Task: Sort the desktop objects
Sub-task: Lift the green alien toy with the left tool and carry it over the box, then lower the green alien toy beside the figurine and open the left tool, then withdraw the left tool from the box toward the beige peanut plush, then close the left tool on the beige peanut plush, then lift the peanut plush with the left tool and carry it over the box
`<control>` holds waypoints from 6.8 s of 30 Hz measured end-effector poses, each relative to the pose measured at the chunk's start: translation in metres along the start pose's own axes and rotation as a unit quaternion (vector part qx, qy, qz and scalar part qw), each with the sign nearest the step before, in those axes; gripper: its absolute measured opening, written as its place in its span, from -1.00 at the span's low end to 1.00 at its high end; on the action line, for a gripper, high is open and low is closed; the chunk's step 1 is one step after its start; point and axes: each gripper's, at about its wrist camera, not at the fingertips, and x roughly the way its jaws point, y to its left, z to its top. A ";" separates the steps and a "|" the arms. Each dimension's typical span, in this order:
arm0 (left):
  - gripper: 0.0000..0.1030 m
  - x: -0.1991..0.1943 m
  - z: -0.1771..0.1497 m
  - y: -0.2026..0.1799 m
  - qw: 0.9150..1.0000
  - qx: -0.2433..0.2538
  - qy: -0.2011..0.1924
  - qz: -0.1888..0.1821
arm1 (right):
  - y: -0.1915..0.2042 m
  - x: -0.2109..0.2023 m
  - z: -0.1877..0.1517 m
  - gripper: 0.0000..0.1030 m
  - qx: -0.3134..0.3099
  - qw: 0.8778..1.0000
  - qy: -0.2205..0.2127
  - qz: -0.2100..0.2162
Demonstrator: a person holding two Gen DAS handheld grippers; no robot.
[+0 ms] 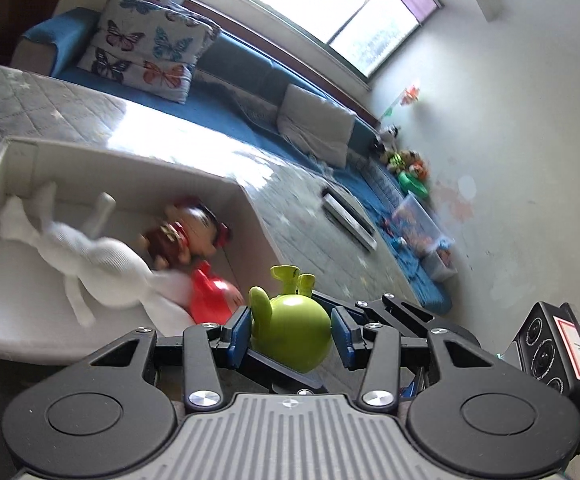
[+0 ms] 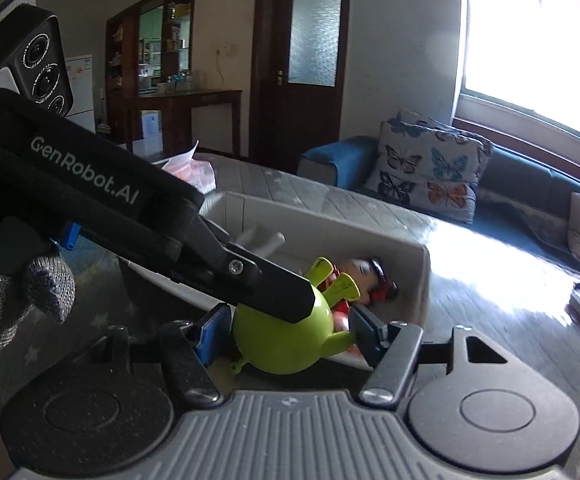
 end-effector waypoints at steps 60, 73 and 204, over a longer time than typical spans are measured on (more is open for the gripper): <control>-0.12 0.020 0.023 0.070 0.995 -0.079 -0.007 0.059 | -0.023 0.095 0.013 0.30 0.040 0.996 0.069 0.032; -0.12 -0.014 0.005 0.053 0.996 -0.060 -0.031 0.061 | -0.018 0.054 0.004 0.35 0.043 0.998 0.037 0.020; -0.34 -0.052 0.009 0.075 0.991 -0.079 -0.074 0.080 | 0.065 0.056 0.031 0.28 -0.059 0.998 0.003 0.007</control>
